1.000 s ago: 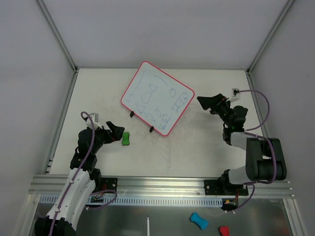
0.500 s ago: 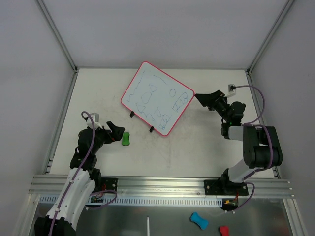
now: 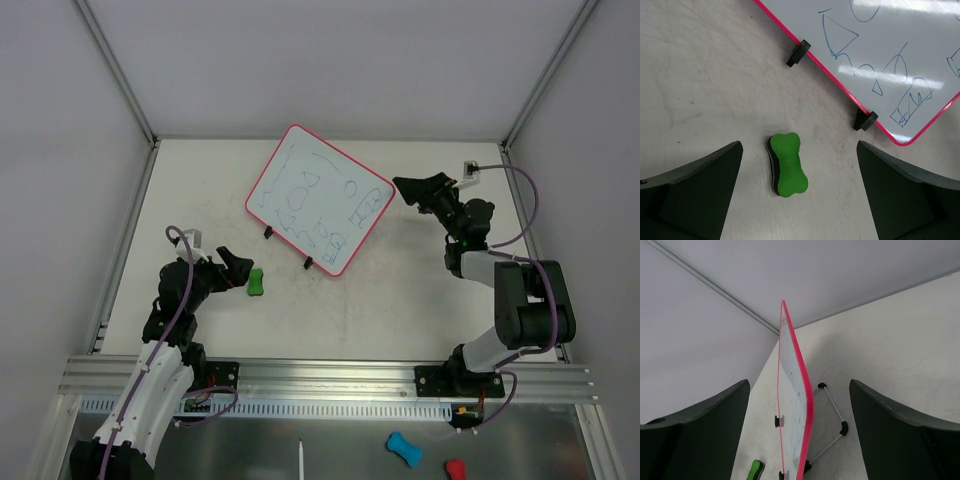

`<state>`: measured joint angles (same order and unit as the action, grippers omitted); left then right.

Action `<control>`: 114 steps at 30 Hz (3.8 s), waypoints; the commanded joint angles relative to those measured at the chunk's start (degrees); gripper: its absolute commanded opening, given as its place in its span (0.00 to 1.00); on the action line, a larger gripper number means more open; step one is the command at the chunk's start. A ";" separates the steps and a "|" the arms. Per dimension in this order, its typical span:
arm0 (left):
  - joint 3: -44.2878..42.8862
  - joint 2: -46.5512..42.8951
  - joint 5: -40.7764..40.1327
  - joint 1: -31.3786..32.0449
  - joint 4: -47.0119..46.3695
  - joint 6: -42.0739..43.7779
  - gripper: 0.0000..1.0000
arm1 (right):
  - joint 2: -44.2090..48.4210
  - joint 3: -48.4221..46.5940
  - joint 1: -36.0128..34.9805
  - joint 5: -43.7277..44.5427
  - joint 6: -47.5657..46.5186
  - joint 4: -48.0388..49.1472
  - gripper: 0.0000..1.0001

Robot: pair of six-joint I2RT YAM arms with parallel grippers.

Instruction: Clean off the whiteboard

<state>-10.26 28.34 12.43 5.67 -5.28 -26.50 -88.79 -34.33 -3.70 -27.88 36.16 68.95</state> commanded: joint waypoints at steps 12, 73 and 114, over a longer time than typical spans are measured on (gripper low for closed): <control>-3.80 2.68 -2.93 0.48 0.27 1.45 0.99 | -1.38 -2.94 -4.91 1.42 -5.31 0.31 0.79; -25.95 40.12 -16.38 17.70 19.60 4.62 0.85 | -4.81 -3.91 -4.73 -0.25 -3.55 -2.50 0.00; -32.19 52.52 -19.02 20.78 25.40 1.72 0.53 | -6.66 -4.17 -4.65 -1.48 -1.97 0.40 0.00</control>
<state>-40.91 80.31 -5.06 25.91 18.55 -23.64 -94.80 -37.28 -8.45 -29.41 35.38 67.07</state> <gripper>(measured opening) 0.540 0.053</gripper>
